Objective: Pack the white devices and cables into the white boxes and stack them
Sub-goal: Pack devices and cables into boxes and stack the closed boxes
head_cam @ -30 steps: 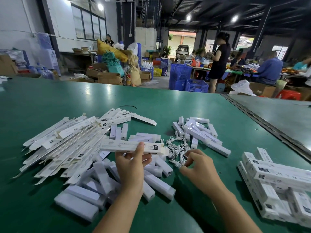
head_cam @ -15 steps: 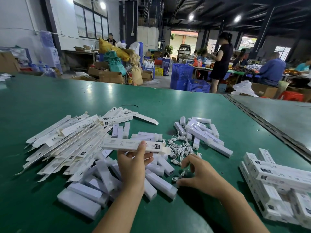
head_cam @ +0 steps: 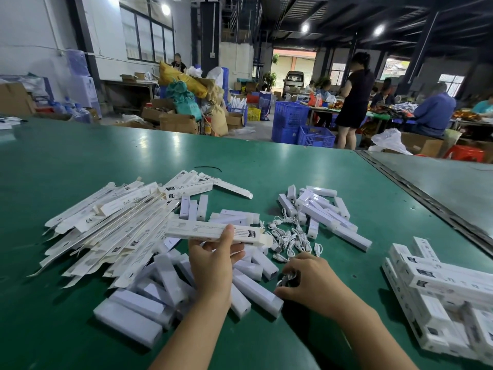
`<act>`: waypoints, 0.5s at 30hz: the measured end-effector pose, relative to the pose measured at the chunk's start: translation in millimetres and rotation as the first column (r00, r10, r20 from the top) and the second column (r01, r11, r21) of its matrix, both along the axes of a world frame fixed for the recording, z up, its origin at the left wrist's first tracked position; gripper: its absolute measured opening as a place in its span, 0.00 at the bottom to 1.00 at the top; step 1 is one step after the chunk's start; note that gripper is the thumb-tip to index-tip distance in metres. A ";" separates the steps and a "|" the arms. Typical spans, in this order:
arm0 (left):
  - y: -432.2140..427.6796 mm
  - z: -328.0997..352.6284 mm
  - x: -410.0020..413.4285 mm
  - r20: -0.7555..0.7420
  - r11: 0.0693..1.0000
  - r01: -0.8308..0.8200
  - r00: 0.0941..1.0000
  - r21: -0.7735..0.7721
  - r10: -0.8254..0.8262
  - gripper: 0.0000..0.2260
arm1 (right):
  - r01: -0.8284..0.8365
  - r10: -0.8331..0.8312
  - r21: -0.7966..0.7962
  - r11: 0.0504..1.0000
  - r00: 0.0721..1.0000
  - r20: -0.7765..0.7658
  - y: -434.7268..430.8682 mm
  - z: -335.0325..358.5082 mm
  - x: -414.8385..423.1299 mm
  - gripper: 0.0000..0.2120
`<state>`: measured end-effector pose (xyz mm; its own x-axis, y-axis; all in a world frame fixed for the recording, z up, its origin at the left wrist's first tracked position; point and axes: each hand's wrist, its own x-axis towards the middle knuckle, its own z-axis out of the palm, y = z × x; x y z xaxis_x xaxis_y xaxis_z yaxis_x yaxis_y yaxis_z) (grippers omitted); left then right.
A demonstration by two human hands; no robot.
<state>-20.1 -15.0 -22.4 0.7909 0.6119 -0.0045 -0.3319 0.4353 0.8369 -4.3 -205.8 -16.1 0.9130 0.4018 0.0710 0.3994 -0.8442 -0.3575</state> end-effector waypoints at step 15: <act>-1.2 0.8 -1.5 -0.004 1.000 -0.001 1.000 0.017 0.001 0.14 | 0.033 -0.033 0.002 0.999 0.999 0.017 5.1 -0.1 -2.8 0.18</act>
